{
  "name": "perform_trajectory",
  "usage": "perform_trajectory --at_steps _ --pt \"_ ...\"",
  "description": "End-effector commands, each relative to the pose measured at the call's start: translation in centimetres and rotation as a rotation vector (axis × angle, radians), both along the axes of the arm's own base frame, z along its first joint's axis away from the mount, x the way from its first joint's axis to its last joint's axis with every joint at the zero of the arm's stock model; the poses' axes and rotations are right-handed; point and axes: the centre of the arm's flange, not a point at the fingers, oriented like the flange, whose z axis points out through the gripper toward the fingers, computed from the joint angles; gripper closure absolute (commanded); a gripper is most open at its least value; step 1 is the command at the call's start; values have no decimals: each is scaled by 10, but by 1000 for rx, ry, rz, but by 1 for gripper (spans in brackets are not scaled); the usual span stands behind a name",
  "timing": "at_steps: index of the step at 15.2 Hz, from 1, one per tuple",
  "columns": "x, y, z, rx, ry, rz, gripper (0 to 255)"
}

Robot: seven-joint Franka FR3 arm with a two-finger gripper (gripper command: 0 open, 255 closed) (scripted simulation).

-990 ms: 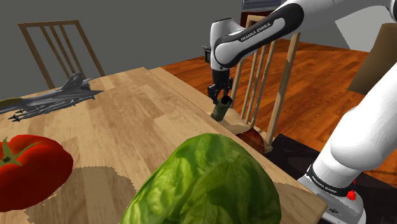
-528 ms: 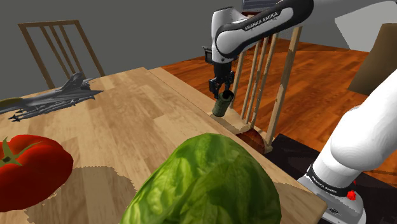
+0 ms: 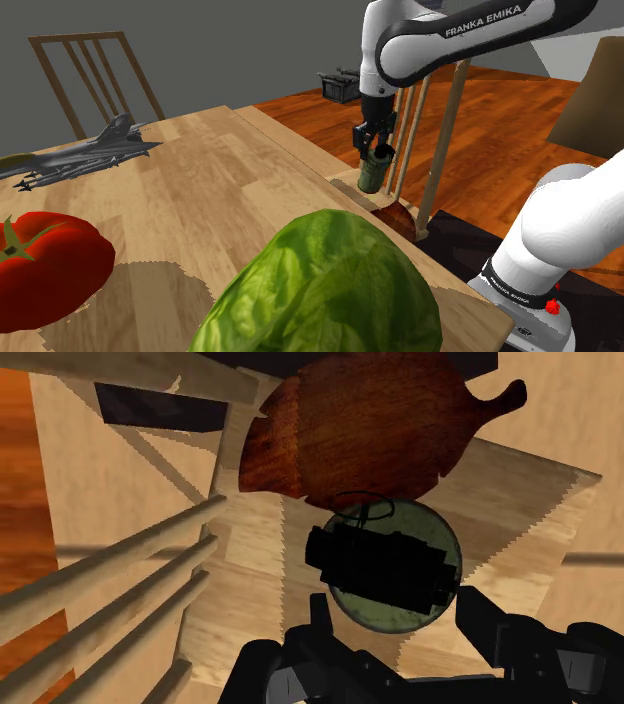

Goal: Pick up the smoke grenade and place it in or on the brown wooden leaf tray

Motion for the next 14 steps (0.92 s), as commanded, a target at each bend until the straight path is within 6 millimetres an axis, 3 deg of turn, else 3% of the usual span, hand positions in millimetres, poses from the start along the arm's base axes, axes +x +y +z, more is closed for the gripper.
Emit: perform_trajectory --at_steps 1,4,14 --pt "-27 3 7 0 0 0 255" --pt "-67 8 19 0 0 0 255" --pt "-67 8 -34 0 0 0 255"
